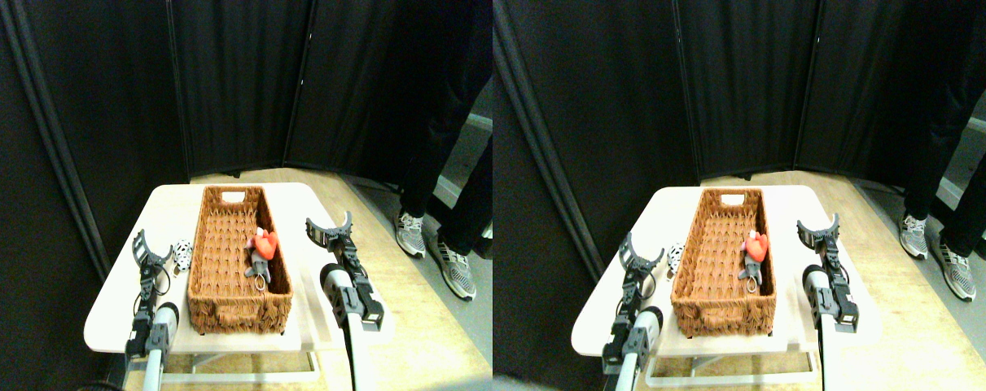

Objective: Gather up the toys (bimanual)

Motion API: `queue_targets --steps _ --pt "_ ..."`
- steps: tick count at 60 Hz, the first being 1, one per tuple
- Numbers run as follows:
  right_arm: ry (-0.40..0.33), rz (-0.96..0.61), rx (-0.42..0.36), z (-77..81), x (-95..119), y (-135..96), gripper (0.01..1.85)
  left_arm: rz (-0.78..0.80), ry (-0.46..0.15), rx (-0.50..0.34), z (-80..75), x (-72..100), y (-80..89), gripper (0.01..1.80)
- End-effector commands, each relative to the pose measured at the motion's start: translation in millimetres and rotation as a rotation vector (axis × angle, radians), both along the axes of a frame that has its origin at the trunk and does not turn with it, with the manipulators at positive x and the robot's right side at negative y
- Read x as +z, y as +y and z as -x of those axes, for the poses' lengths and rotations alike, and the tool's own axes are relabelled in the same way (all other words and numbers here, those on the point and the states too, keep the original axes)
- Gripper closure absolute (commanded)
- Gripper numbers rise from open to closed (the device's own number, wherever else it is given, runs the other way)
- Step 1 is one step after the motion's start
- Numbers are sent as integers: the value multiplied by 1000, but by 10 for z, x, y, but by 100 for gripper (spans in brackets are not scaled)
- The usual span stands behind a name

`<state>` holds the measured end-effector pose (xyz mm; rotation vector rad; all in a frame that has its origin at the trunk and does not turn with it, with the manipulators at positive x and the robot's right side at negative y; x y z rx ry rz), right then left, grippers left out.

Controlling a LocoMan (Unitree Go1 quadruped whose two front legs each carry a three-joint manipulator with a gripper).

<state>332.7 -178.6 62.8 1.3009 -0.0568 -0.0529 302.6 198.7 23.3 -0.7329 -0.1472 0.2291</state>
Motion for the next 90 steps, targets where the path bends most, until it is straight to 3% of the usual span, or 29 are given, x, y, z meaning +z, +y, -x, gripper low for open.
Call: queue_targets --steps 1,6,12,16,20,31,51,56,62,73,90 --pt "-26 -12 -6 -37 12 21 115 172 -10 38 -15 -59 63 125" --pt "-28 -8 -10 -40 10 22 114 276 -7 26 -5 -63 88 129" --pt "-28 -6 -14 -41 19 31 112 283 7 6 -16 -59 145 128" --pt "-27 -15 -18 -42 18 37 113 311 42 -26 -39 -54 184 126" --pt "-24 -13 -26 -44 17 47 111 375 93 -115 -77 -47 225 126" --pt "-25 -1 -30 -65 1 60 111 511 183 -204 -168 -26 325 125" --pt "-15 20 -43 -74 -4 108 119 642 188 -332 -165 -8 296 122" --pt "-12 23 -42 -84 -12 120 121 631 151 -343 -136 2 272 123" --pt "-2 26 -46 -86 -25 143 123 635 113 -372 -100 -30 198 123" --pt "22 19 -53 -86 -44 162 127 670 134 -410 -15 -24 15 123" --pt "20 23 -55 -98 -73 154 137 738 96 -427 -3 -36 -199 126"
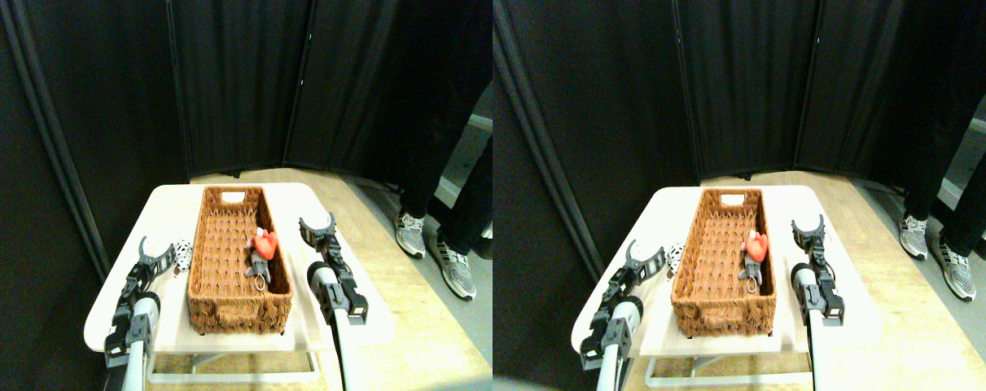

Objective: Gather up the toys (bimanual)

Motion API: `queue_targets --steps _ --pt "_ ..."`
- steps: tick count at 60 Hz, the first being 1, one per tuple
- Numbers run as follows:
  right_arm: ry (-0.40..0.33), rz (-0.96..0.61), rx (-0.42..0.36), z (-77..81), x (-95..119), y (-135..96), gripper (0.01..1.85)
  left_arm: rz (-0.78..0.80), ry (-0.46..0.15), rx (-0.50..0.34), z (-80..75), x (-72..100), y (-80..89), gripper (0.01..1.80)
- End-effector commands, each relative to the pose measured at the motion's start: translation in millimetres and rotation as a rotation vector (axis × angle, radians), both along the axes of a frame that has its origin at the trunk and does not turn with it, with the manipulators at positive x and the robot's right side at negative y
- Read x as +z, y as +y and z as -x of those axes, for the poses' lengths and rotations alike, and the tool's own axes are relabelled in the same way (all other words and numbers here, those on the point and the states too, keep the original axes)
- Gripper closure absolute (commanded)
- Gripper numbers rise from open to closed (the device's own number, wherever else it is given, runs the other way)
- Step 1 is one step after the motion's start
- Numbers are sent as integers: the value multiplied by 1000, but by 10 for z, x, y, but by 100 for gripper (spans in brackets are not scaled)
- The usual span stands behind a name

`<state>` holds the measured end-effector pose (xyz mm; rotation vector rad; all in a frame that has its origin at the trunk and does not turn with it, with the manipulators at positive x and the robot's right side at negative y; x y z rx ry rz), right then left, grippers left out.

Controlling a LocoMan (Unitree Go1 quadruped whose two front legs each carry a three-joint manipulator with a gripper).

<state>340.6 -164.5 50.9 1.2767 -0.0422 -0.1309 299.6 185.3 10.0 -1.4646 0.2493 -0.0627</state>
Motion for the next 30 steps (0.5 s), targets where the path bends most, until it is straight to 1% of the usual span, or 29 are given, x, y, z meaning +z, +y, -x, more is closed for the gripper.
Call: queue_targets --steps 1,8,11,15,21,25,30 --pt "-35 -1 -5 -18 44 13 139 -2 -58 -3 -39 95 -87 125" --pt "-38 -2 -4 -22 40 10 137 7 -44 -27 -44 119 -147 124" --pt "-37 -9 -11 -21 37 10 138 40 -33 -20 -44 122 -179 120" --pt "-40 -15 -13 -23 34 7 139 35 -33 -14 -52 120 -208 119" --pt "-49 -12 -9 -8 47 13 139 37 -28 -26 -111 84 -200 120" --pt "-52 -1 -4 -4 53 10 139 33 -24 -16 -137 75 -204 119" --pt "-58 6 4 -8 63 10 136 70 4 -27 -181 56 -215 115"
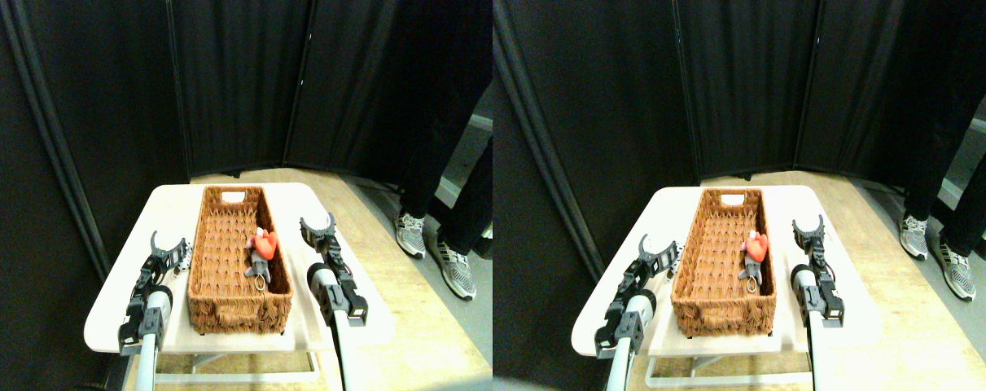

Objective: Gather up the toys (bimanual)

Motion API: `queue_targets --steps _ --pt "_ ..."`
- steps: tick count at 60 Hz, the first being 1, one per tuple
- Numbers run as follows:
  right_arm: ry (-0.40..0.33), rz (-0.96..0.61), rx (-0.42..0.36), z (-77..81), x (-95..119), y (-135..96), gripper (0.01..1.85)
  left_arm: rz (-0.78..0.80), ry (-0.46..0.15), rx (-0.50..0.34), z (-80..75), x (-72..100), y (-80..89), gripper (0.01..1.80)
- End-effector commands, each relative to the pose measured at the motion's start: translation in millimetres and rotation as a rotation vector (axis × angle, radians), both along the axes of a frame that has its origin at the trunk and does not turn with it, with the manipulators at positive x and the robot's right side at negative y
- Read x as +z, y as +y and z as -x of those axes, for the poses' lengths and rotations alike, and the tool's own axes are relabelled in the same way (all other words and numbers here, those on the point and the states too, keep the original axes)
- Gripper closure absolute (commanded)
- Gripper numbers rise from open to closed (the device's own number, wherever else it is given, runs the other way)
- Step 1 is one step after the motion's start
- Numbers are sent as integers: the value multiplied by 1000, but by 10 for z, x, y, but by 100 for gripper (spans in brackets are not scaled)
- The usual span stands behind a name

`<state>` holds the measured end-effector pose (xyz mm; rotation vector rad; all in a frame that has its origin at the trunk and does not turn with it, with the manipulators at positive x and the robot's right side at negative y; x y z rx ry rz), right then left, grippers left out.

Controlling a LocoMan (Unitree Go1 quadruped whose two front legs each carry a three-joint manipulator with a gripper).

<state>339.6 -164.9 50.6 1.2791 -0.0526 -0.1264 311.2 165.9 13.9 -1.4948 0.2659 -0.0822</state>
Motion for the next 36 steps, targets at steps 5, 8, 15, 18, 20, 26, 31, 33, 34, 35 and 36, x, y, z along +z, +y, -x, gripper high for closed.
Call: queue_targets --steps 5,8,15,18,20,26,31,33,34,35,36 --pt "-49 14 12 -15 70 21 134 54 8 12 -88 -22 -23 109" --pt "-48 15 13 -14 69 25 136 68 11 12 -92 -36 -29 106" --pt "-49 17 8 -6 68 49 135 79 9 30 -139 -116 -52 108" --pt "-50 29 10 -6 70 53 136 76 12 35 -152 -137 -46 107" --pt "-50 23 7 -6 74 61 136 81 15 43 -164 -153 -46 107" --pt "-45 23 7 -11 78 72 137 99 12 54 -183 -209 -64 108" --pt "-41 17 1 -8 78 79 136 92 11 68 -195 -265 -64 109" --pt "-39 15 1 -7 78 81 137 85 17 88 -197 -288 -63 110" --pt "-39 16 1 -7 77 82 137 83 18 94 -200 -303 -61 110" --pt "-39 16 0 -8 77 82 137 83 17 94 -202 -310 -59 110" --pt "-41 16 0 -9 76 84 137 88 20 95 -206 -322 -55 110"
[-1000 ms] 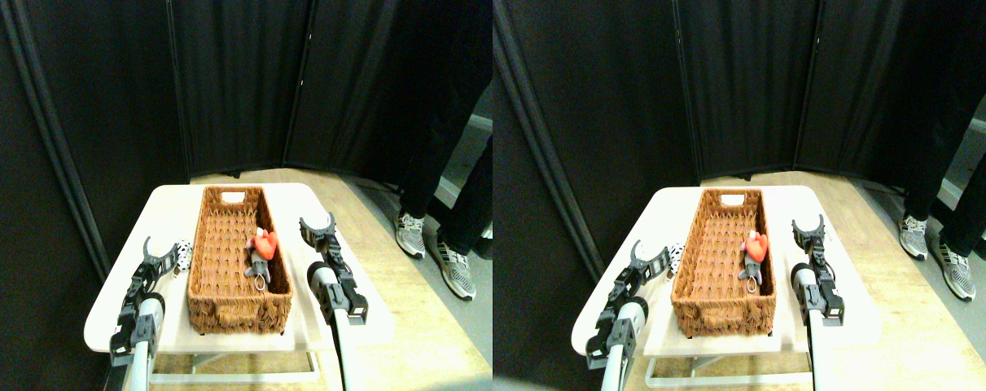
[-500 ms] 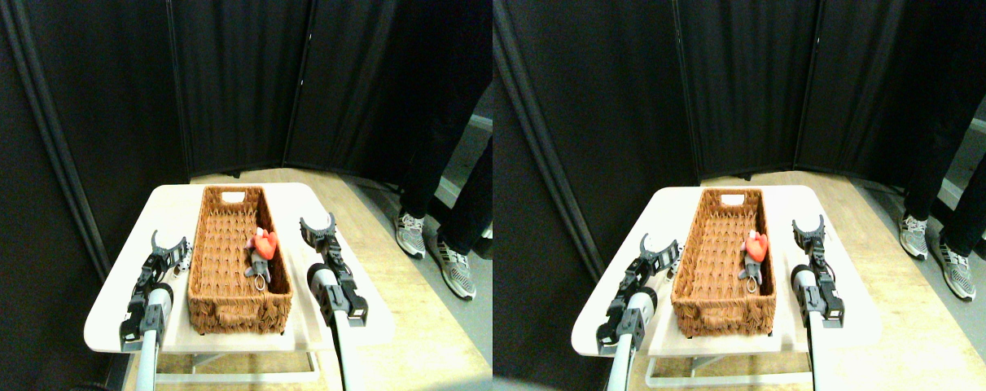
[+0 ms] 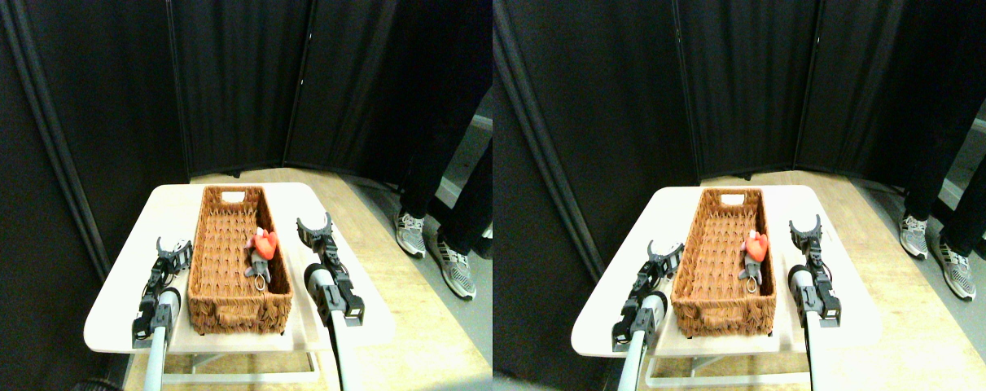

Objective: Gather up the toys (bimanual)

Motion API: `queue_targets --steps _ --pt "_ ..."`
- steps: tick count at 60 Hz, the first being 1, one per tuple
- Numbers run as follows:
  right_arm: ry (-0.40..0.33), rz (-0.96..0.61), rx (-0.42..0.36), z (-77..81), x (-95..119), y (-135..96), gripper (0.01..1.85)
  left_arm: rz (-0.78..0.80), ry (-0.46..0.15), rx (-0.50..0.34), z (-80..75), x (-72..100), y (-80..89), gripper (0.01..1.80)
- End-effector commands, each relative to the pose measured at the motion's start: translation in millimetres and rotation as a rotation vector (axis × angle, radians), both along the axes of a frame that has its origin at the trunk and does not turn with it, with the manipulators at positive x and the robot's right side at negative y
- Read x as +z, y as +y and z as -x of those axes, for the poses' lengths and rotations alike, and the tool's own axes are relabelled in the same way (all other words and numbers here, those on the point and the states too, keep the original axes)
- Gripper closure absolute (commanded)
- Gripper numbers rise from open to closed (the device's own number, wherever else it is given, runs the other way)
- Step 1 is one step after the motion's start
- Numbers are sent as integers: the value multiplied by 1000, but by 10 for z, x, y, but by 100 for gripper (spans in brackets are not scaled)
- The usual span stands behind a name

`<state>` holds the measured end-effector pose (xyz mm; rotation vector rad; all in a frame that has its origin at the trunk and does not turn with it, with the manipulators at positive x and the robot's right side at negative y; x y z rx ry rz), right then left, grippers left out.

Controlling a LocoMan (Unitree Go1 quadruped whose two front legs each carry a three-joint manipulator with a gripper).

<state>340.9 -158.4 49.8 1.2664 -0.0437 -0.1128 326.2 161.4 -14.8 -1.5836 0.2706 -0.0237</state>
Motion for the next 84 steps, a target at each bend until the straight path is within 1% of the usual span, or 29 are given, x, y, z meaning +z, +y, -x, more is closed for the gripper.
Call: queue_targets --steps 1,10,19,24,29,31,34,39,46,48,51,52,54,55,56,57,60,61,64,74,77,78,81,84 --pt "-44 4 -14 2 84 22 137 12 -22 55 -59 -45 -6 110" --pt "-45 6 -7 -21 88 26 137 18 -13 89 -63 -94 2 110" --pt "-40 6 -13 -33 80 64 134 32 -12 79 -85 -153 16 114" --pt "-44 22 -12 -37 74 67 132 27 6 96 -93 -202 43 115" --pt "-44 19 -12 -39 72 61 133 28 17 110 -108 -252 76 116" --pt "-42 10 -13 -42 73 63 135 34 21 109 -116 -279 88 119" --pt "-39 11 -19 -40 78 72 132 44 29 109 -121 -286 79 123" --pt "-44 6 -13 -46 81 81 132 36 34 116 -139 -278 49 128" --pt "-50 -16 -16 -61 81 97 132 55 37 129 -162 -319 47 126" --pt "-47 -20 -15 -65 82 108 132 70 31 148 -179 -362 37 131" --pt "-45 -16 -16 -71 80 107 132 73 25 146 -187 -375 38 135" --pt "-45 -14 -16 -78 78 105 132 77 19 142 -196 -386 40 141" --pt "-47 -21 -17 -83 75 105 133 90 6 162 -210 -400 37 162" --pt "-47 -22 -17 -85 75 103 132 90 1 169 -212 -400 35 168" --pt "-49 -19 -17 -88 74 101 131 89 -3 181 -213 -396 34 179" --pt "-52 -13 -16 -89 74 98 130 83 -2 192 -213 -391 37 180" --pt "-54 -13 -16 -90 73 92 129 61 2 209 -219 -387 49 180" --pt "-55 -18 -20 -91 73 90 129 42 -3 226 -219 -383 52 180" --pt "-59 -19 -27 -91 72 84 129 9 -10 236 -219 -385 66 180" --pt "-60 -17 -34 -111 67 65 129 -7 -9 284 -210 -393 105 180" --pt "-62 -18 -37 -118 63 62 129 -7 -14 287 -211 -390 115 180" --pt "-61 -24 -36 -119 63 61 130 -7 -24 288 -211 -387 122 180" --pt "-57 -19 -37 -119 63 58 127 0 -30 284 -211 -367 142 180" --pt "-58 -27 -34 -124 59 52 128 -16 -38 271 -215 -355 166 180"
